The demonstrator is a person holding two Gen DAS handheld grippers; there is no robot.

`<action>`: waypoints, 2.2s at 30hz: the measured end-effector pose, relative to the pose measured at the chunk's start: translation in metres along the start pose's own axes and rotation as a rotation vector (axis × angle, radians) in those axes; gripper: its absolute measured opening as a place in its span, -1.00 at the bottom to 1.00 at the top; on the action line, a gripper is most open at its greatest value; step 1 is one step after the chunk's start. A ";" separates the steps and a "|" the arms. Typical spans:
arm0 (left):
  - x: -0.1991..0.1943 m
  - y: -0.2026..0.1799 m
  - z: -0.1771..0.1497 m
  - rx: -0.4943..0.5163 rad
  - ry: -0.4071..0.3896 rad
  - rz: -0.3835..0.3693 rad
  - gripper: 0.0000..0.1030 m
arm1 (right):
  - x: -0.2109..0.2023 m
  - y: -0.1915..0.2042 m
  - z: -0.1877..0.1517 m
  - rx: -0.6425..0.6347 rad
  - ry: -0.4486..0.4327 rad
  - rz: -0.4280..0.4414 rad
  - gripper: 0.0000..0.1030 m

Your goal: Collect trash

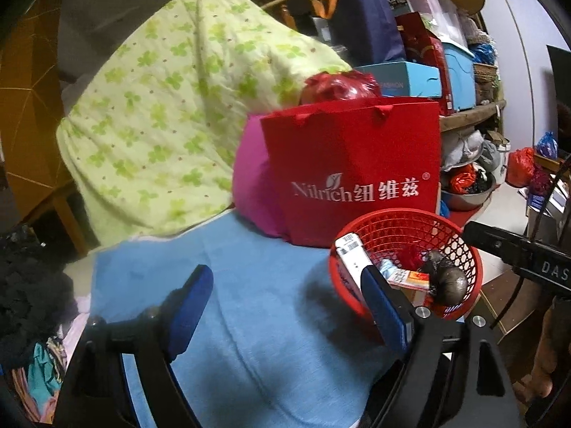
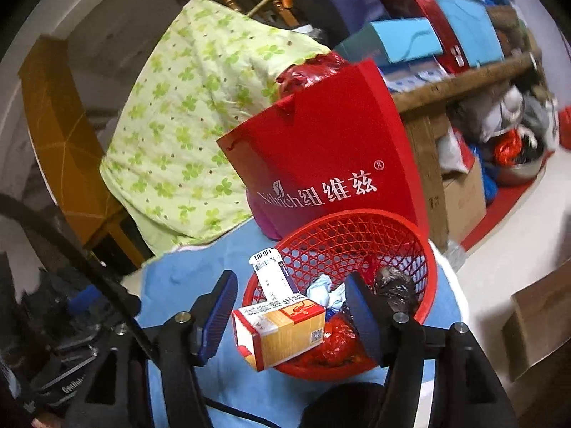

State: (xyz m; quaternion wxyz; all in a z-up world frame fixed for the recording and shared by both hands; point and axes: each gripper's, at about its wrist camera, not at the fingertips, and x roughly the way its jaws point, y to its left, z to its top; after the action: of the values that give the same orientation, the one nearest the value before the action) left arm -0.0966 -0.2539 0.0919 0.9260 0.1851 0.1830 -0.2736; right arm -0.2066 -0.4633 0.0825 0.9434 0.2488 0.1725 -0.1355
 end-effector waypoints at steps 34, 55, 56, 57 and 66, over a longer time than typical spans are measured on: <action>-0.070 0.055 -0.014 -0.092 0.010 0.084 0.71 | -0.076 0.093 -0.019 -0.295 -0.064 -0.191 0.36; -0.082 0.051 -0.015 -0.084 0.013 0.089 0.71 | -0.076 0.086 -0.017 -0.248 -0.074 -0.196 0.36; -0.082 0.051 -0.016 -0.083 0.012 0.087 0.71 | -0.076 0.086 -0.017 -0.248 -0.075 -0.196 0.36; -0.082 0.051 -0.015 -0.083 0.011 0.086 0.71 | -0.077 0.086 -0.017 -0.248 -0.077 -0.196 0.36; -0.084 0.051 -0.016 -0.084 0.010 0.086 0.71 | -0.077 0.086 -0.017 -0.250 -0.078 -0.197 0.36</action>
State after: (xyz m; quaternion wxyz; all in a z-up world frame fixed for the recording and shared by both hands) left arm -0.1366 -0.1699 0.1278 0.9429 0.1553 0.1906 -0.2247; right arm -0.2511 -0.3691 0.1357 0.9551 0.1061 0.1748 -0.2144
